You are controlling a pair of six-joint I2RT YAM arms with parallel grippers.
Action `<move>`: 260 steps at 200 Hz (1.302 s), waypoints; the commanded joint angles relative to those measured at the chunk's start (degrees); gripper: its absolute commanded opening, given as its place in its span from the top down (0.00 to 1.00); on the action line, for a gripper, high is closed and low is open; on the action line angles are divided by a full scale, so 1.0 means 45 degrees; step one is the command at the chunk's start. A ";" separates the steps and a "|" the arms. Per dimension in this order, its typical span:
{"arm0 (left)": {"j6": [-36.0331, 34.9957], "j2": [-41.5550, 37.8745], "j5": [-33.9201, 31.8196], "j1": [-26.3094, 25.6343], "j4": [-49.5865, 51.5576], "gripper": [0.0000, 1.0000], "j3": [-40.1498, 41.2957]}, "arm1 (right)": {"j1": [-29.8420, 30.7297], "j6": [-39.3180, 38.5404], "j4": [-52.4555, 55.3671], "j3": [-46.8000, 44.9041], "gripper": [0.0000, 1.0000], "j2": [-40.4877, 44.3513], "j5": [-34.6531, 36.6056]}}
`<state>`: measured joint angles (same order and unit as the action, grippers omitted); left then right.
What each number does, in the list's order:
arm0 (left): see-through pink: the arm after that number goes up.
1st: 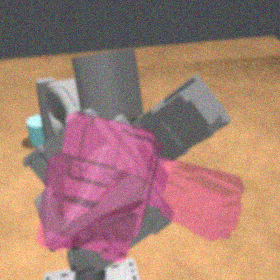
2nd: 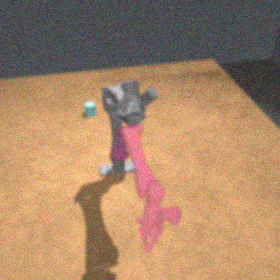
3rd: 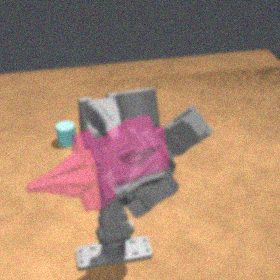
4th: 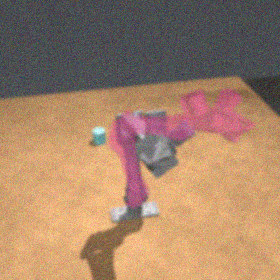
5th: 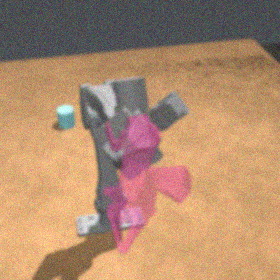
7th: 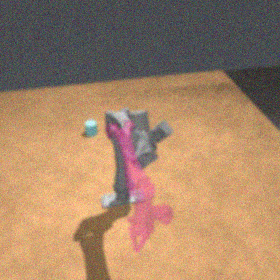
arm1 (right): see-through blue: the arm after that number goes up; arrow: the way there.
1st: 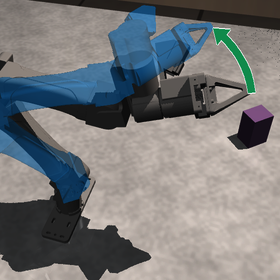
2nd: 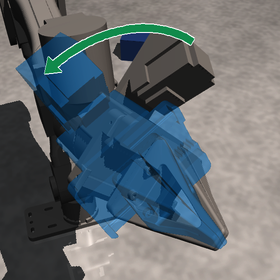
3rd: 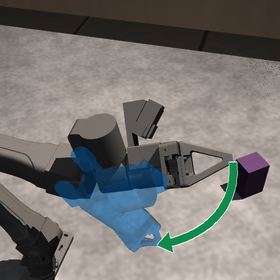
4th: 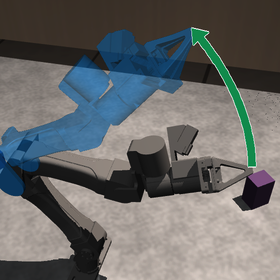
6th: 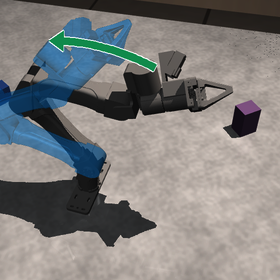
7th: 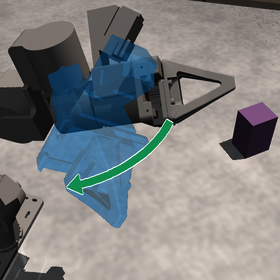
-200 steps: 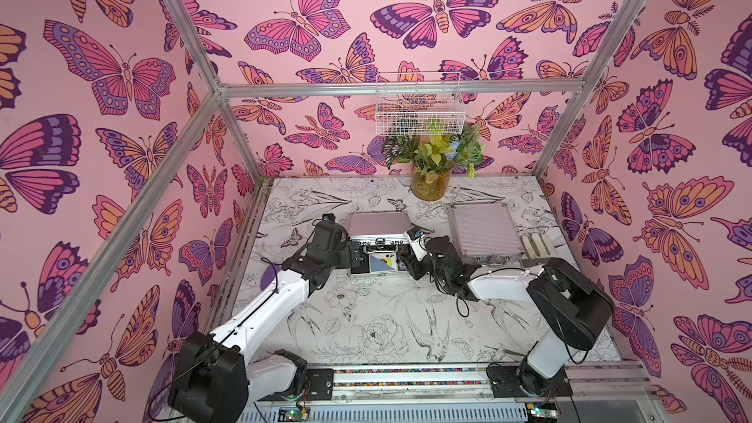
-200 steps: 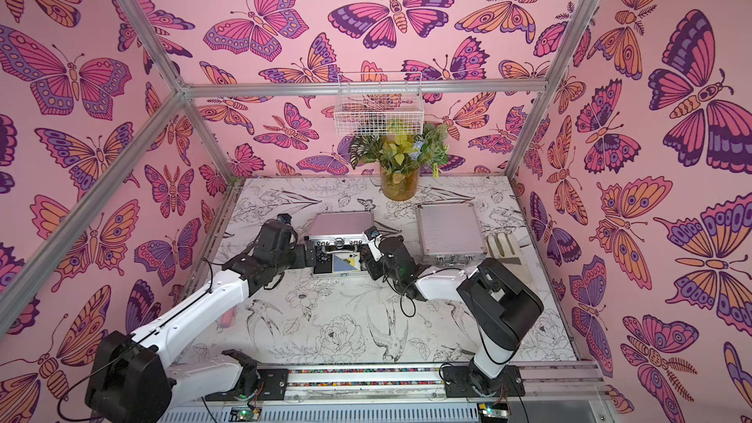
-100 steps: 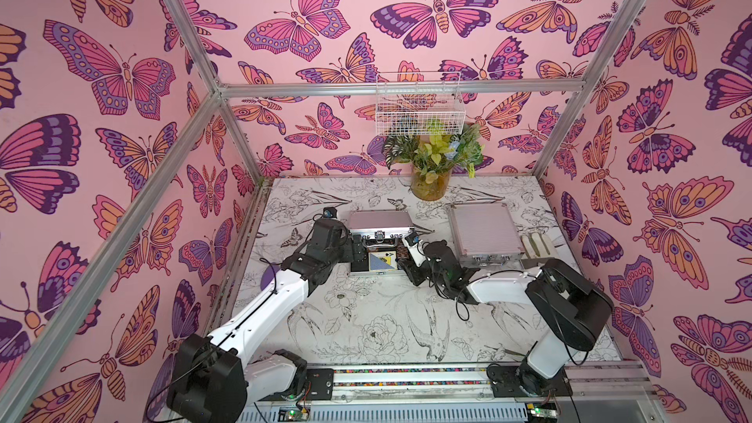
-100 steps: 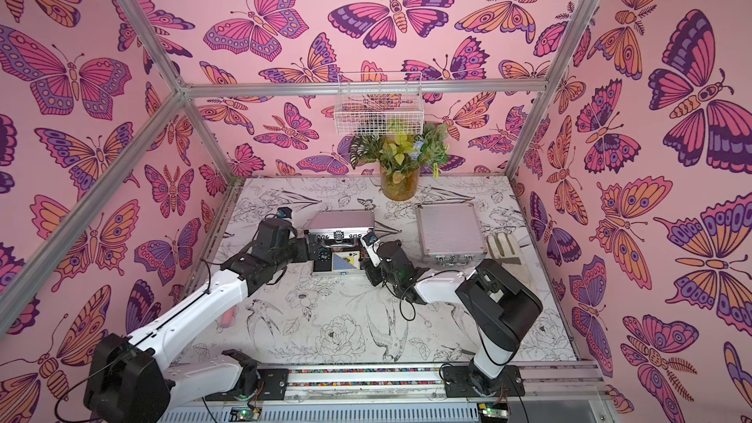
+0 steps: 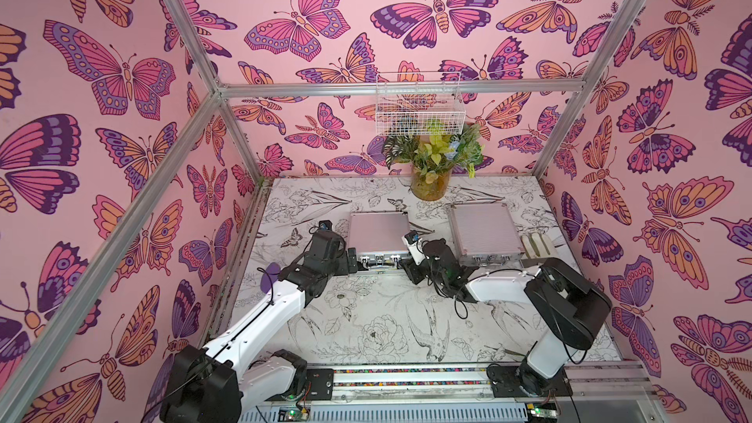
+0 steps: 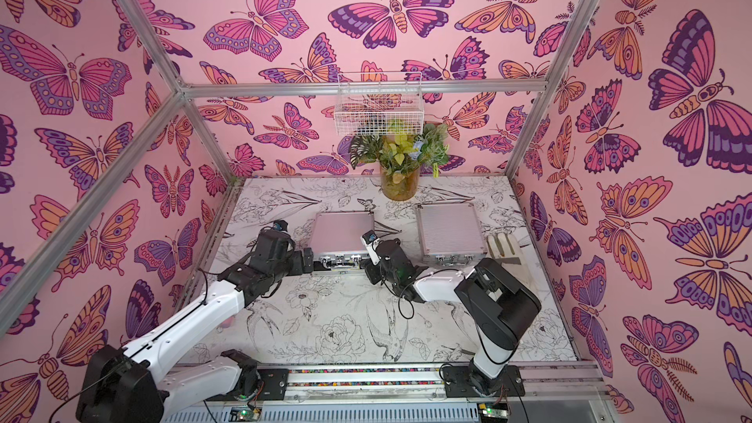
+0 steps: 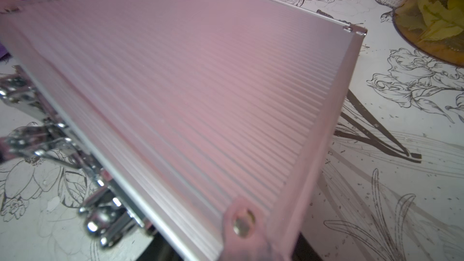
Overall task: Close the poker set cases
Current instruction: Close the lid of the poker set case.
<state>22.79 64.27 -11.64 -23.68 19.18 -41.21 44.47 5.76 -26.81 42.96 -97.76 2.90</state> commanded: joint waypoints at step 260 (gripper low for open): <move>-0.0904 0.5934 0.0174 -0.0011 -0.1786 0.00 -0.1922 | 0.1095 -0.0344 0.0908 -0.0649 0.50 0.0123 -0.0238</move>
<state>18.76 88.51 -11.53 -23.68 9.15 -51.64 48.21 4.45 -25.04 40.86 -98.26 3.38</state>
